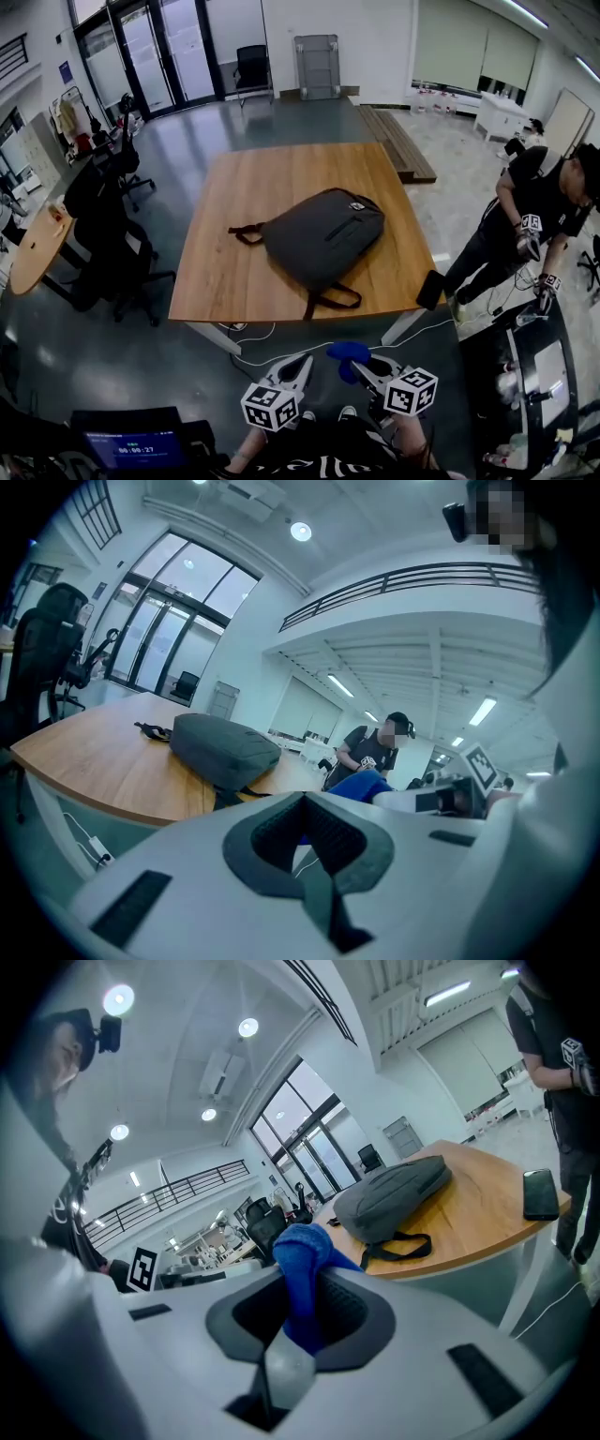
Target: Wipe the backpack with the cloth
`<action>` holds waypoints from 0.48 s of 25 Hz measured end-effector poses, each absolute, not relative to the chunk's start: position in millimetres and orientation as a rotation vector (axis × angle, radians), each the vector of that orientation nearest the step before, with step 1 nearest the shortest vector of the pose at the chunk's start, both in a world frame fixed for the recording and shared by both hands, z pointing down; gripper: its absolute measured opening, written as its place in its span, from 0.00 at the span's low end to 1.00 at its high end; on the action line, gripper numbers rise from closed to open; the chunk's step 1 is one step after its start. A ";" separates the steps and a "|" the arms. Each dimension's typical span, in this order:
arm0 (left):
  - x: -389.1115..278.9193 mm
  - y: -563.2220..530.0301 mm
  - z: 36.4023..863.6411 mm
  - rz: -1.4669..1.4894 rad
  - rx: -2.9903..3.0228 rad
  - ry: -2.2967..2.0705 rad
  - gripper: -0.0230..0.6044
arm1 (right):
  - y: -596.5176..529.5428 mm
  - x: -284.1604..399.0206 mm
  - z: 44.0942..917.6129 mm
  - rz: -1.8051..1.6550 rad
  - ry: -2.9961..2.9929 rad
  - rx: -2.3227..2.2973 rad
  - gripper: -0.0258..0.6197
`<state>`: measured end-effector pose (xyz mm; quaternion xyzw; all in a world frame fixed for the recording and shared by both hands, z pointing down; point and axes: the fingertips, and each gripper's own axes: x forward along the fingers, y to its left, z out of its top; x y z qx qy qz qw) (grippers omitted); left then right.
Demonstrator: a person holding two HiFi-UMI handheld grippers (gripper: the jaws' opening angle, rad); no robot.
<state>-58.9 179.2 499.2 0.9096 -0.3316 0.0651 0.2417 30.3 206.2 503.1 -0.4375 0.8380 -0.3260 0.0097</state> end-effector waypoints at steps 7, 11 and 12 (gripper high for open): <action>-59.8 175.4 494.3 0.170 2.492 -0.922 0.03 | 199.6 39.1 500.6 -1.004 2.603 -1.384 0.14; -66.5 172.7 492.2 0.156 2.474 -0.947 0.03 | 192.4 40.0 496.1 -0.983 2.599 -1.390 0.14; -67.4 174.1 493.1 0.159 2.469 -0.948 0.03 | 192.0 39.9 494.8 -0.980 2.597 -1.389 0.14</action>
